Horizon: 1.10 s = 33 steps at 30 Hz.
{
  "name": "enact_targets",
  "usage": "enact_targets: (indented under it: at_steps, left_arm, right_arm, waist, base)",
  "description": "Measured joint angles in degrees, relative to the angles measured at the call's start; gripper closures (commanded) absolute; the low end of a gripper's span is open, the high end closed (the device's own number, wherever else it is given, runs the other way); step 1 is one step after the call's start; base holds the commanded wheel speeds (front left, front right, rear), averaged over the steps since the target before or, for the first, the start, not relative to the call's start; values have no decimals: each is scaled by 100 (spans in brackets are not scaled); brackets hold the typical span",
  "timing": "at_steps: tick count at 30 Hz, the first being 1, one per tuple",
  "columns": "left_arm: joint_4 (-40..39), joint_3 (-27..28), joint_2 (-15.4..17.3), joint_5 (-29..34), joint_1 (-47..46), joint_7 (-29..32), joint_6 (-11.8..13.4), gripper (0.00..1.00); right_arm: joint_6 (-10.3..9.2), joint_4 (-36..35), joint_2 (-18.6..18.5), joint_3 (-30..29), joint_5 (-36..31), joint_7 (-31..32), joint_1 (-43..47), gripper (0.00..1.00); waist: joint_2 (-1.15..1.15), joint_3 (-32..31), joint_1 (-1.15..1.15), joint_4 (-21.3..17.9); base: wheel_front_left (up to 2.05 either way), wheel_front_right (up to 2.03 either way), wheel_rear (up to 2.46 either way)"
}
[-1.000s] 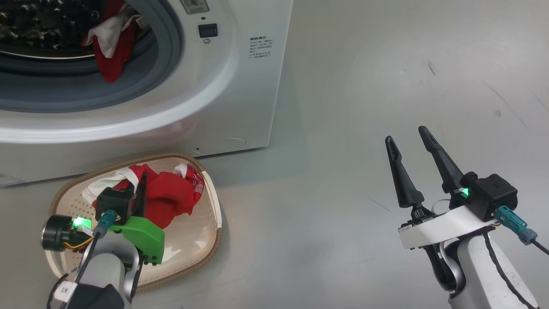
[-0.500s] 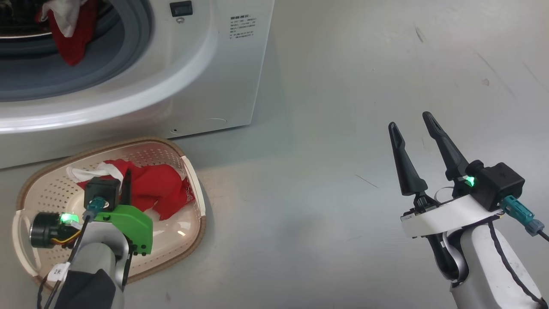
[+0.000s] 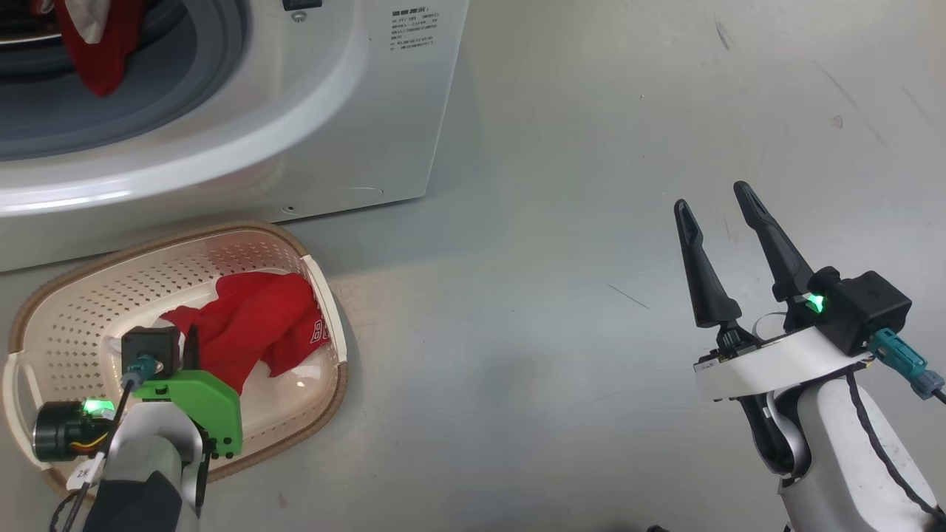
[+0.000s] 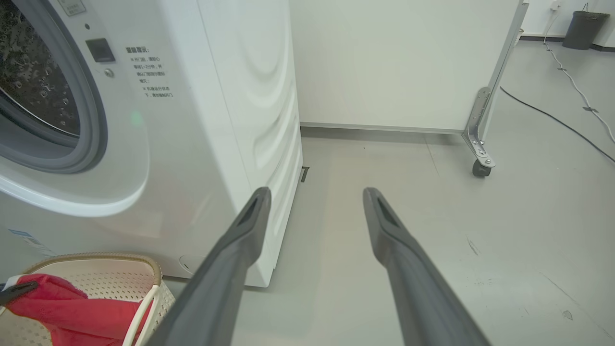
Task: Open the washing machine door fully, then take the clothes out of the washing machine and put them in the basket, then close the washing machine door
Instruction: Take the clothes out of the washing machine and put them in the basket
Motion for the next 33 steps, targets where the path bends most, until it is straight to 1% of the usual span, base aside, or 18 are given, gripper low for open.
enact_targets:
  at_steps: [5, 6, 7, 8, 14, 23, 33]
  left_arm:
    - [180, -1, -7, -24, -120, -60, 26, 100]
    - [205, 2, -11, -27, -156, -79, 32, 96]
    - [245, 8, -14, -48, -188, -97, 32, 44]
    - [293, 9, -16, -54, -219, -104, 33, 0]
    - [553, 30, -37, -90, -300, -111, 57, 0]
    - [799, -25, -78, -90, -414, -378, 57, 0]
    - [733, -67, -129, -192, -547, -689, -30, 0]
  right_arm:
    - [0, -1, -3, 1, 0, 0, -3, 0]
    - [0, 0, -7, 1, 0, 0, -4, 0]
    - [0, 0, -9, 4, 0, 0, -6, 0]
    - [0, 1, -11, 7, 0, 0, -7, 0]
    - [0, 15, -11, 13, 0, 0, -70, 0]
    - [0, 91, -8, -54, 0, 0, -101, 0]
    - [0, 176, 25, -74, 0, 0, -102, 0]
  waist:
    - [0, 31, 0, 11]
    - [0, 36, 0, 15]
    - [0, 40, 0, 19]
    - [0, 43, 0, 24]
    - [0, 40, 0, 50]
    - [0, -131, 0, 118]
    - [0, -516, 0, 261]
  base:
    - [0, 0, 0]
    - [0, 0, 0]
    - [0, 0, 0]
    - [0, 0, 0]
    - [0, 0, 0]
    - [0, 0, 0]
    - [0, 0, 0]
